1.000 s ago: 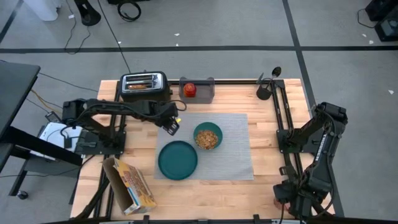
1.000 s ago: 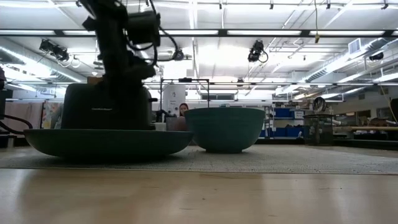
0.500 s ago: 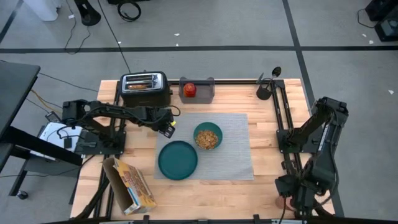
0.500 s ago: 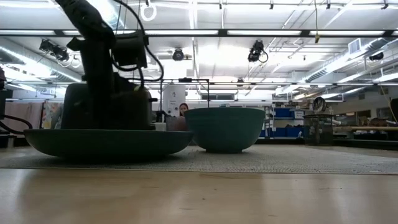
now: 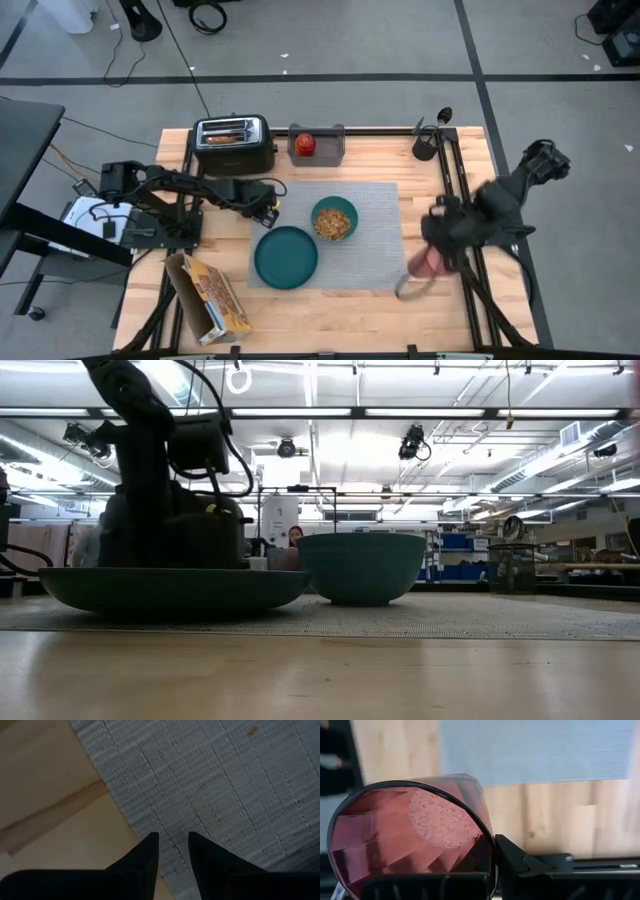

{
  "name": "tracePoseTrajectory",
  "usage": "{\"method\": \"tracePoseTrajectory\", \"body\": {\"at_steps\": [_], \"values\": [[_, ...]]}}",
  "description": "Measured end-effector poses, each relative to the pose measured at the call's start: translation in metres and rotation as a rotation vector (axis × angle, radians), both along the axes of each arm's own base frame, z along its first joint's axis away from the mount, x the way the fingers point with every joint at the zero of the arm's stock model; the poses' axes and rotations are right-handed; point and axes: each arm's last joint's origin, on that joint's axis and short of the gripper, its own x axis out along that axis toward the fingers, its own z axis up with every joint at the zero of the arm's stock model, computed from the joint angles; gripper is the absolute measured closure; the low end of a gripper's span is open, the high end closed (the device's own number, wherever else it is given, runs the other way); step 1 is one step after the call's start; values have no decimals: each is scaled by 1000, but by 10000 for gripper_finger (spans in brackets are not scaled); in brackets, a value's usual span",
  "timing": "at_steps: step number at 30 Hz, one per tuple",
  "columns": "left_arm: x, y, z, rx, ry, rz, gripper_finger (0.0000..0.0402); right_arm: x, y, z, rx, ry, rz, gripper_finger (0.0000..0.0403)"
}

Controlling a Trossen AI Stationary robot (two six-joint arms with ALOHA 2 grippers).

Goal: Arrange a breakfast setting
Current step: Put the cup of milk top right of the placemat

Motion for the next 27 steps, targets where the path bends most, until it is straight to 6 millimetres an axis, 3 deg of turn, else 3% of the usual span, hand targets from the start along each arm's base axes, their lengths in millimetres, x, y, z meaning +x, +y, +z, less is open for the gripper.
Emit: {"method": "tracePoseTrajectory", "body": {"at_steps": [8, 14, 23, 27], "values": [[1, -14, 0, 20, 3, -21, 287, 12, -54, 8, -109, -83, -67, 390], [2, -25, 0, 56, 4, -61, 287, 28, -96, 2, -253, -32, -59, 390], [3, -33, 1, 213, 24, -147, 287, 70, -156, -23, -299, 38, -54, 390], [8, -33, -9, 234, 57, -203, 287, 95, -177, -41, -281, 53, -84, 390]]}}
